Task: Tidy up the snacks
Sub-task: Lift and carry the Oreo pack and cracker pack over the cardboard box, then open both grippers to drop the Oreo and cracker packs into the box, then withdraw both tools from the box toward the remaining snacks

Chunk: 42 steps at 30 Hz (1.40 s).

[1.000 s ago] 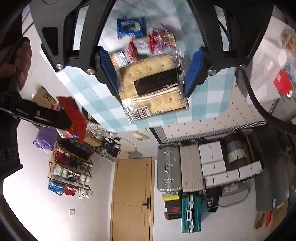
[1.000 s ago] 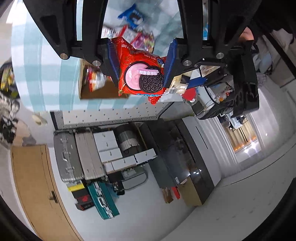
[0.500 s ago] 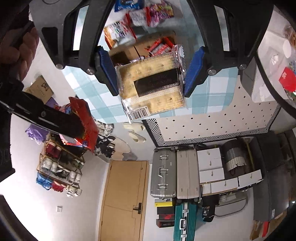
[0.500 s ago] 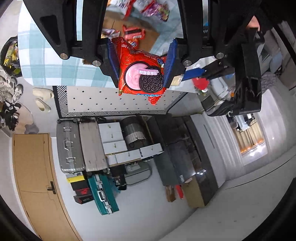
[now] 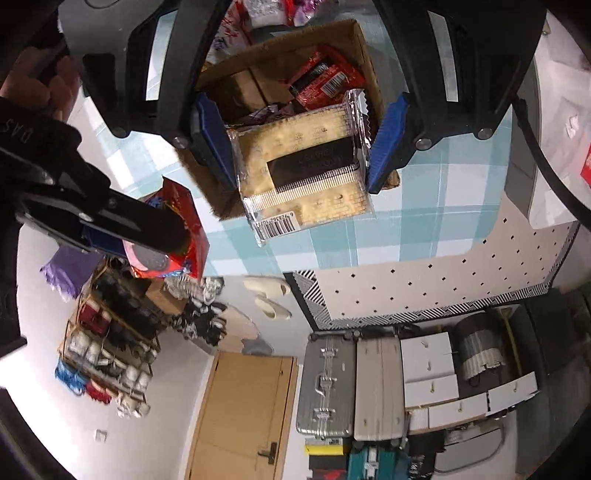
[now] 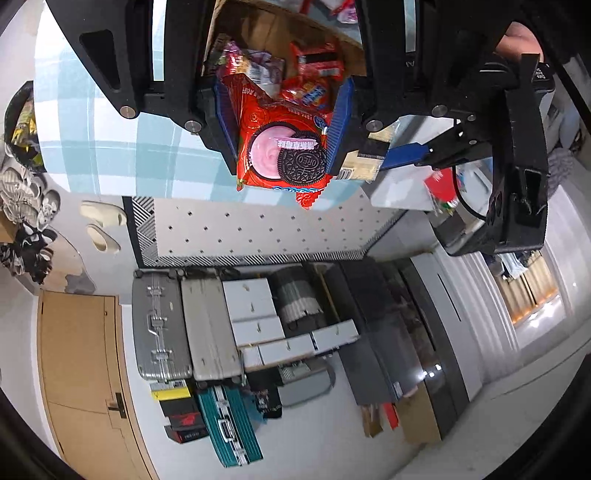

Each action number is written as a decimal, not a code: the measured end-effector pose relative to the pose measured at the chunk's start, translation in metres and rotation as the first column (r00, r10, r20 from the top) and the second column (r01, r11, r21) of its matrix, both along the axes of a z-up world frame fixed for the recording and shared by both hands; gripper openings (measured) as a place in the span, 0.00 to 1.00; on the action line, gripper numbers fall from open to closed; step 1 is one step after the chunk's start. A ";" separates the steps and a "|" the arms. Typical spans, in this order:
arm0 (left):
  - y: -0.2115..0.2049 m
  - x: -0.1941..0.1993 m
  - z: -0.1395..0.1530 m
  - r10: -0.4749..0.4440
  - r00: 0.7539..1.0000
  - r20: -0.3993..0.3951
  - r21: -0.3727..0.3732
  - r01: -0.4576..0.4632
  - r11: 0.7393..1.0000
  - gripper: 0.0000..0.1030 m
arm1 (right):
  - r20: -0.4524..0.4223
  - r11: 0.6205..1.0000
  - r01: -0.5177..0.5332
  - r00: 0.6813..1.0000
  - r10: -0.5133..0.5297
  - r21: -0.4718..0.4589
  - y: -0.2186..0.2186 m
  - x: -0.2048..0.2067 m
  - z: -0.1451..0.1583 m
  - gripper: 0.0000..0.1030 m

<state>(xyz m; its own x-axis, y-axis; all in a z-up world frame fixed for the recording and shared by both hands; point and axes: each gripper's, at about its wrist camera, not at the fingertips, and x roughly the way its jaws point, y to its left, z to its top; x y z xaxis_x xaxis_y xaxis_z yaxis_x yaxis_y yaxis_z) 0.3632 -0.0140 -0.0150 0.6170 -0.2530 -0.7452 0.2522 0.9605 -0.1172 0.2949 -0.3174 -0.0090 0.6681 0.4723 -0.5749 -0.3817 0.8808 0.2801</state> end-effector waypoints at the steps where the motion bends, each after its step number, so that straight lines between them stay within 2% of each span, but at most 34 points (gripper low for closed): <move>1: -0.002 0.005 -0.008 -0.003 1.000 -0.016 0.003 0.003 1.000 0.65 | -0.008 1.000 0.000 1.000 0.000 -0.013 0.000 0.004 -0.006 0.44; 5: -0.006 0.016 -0.037 -0.014 0.999 -0.051 0.010 0.015 1.000 0.66 | -0.056 1.000 -0.007 0.998 0.006 -0.024 0.003 0.018 -0.031 0.44; 9: -0.014 0.028 -0.062 -0.048 0.996 -0.074 0.067 0.053 0.996 0.66 | -0.118 1.000 -0.017 0.993 0.017 -0.004 0.001 0.027 -0.058 0.44; 11: -0.014 0.031 -0.068 -0.046 0.996 -0.076 0.057 0.051 0.997 0.66 | -0.147 1.000 -0.013 0.989 0.010 -0.018 0.002 0.033 -0.070 0.44; 14: -0.015 0.032 -0.072 -0.054 0.996 -0.068 0.071 0.059 0.996 0.67 | -0.126 0.997 -0.008 0.992 -0.002 -0.081 0.007 0.032 -0.077 0.44; 17: -0.017 0.034 -0.074 -0.056 0.997 -0.062 0.092 0.061 0.994 0.67 | -0.114 0.994 -0.005 0.994 -0.007 -0.105 0.010 0.030 -0.079 0.44; 19: -0.016 0.035 -0.073 -0.046 0.996 -0.073 0.073 0.052 0.996 0.70 | -0.105 0.993 -0.012 0.994 0.000 -0.117 0.012 0.029 -0.077 0.44; 27: -0.002 0.032 -0.063 -0.034 0.994 -0.107 0.033 0.038 0.999 0.70 | -0.064 0.995 -0.004 0.998 -0.003 -0.102 0.012 0.018 -0.059 0.49; 36: 0.009 -0.009 -0.026 -0.013 1.000 -0.013 0.053 0.014 0.998 0.71 | 0.001 0.998 0.008 1.000 -0.008 -0.059 0.002 -0.013 -0.021 0.50; 42: 0.012 -0.051 0.009 -0.002 0.995 0.098 0.078 -0.006 0.997 0.71 | 0.076 0.997 0.023 0.997 -0.017 -0.077 0.000 -0.047 0.009 0.50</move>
